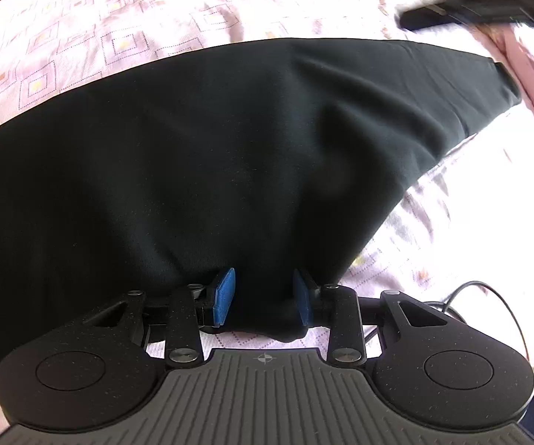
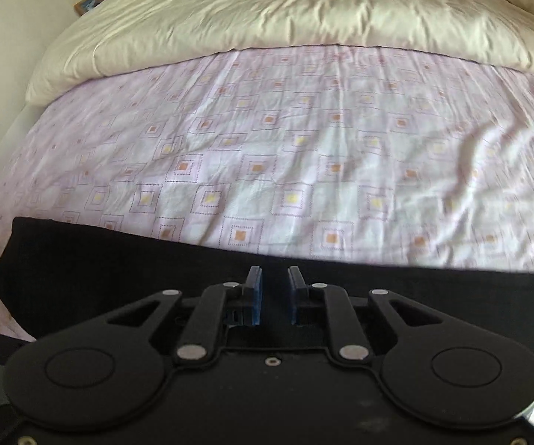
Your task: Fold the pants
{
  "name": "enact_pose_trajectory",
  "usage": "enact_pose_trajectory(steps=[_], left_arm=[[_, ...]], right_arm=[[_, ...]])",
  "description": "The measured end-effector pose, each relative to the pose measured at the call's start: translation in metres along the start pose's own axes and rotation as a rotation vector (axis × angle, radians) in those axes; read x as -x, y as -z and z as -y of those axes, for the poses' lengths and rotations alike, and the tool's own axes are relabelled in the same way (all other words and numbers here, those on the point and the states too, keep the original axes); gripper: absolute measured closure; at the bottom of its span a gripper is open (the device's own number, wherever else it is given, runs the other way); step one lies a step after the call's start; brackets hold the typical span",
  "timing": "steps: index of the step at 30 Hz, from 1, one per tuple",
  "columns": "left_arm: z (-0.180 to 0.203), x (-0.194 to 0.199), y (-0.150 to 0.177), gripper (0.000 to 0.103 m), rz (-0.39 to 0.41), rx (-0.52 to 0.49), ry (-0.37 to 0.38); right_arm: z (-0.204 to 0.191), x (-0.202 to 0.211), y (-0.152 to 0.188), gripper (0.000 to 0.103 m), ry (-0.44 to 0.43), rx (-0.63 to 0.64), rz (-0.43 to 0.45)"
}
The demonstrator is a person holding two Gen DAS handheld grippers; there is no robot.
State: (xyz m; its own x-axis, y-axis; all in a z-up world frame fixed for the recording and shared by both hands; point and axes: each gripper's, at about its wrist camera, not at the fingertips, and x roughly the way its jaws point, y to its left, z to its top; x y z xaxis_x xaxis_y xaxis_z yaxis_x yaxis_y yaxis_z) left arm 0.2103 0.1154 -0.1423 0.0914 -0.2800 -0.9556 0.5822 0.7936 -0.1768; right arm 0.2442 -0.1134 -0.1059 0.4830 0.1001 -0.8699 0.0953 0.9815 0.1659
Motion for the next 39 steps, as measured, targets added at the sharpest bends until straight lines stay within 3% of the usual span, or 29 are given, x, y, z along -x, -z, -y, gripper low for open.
enact_pose_trajectory(steps=[6, 12, 20, 26, 29, 35, 39], left_arm=[[0.013, -0.004, 0.005, 0.069, 0.02, -0.004, -0.043], [0.011, -0.002, 0.008, 0.069, 0.015, 0.124, -0.041], [0.029, -0.008, 0.002, 0.069, 0.015, 0.217, -0.176], [0.034, -0.012, -0.005, 0.069, 0.009, 0.39, -0.248], [0.036, -0.015, -0.01, 0.068, -0.003, 0.431, -0.284], [0.036, -0.016, -0.008, 0.068, 0.004, 0.472, -0.288], [0.036, -0.018, -0.015, 0.068, -0.029, 0.463, -0.293]], right_arm=[[0.033, 0.043, 0.063, 0.084, 0.102, -0.16, -0.017], [0.081, 0.058, 0.092, 0.082, 0.169, -0.186, -0.033], [0.152, 0.039, 0.052, 0.079, 0.131, 0.008, -0.047], [0.193, 0.011, 0.015, 0.076, 0.07, 0.235, -0.084], [0.213, -0.006, -0.002, 0.075, 0.032, 0.317, -0.111], [0.232, -0.035, -0.023, 0.075, -0.02, 0.448, -0.162], [0.236, -0.051, -0.033, 0.075, -0.116, 0.504, -0.215]])
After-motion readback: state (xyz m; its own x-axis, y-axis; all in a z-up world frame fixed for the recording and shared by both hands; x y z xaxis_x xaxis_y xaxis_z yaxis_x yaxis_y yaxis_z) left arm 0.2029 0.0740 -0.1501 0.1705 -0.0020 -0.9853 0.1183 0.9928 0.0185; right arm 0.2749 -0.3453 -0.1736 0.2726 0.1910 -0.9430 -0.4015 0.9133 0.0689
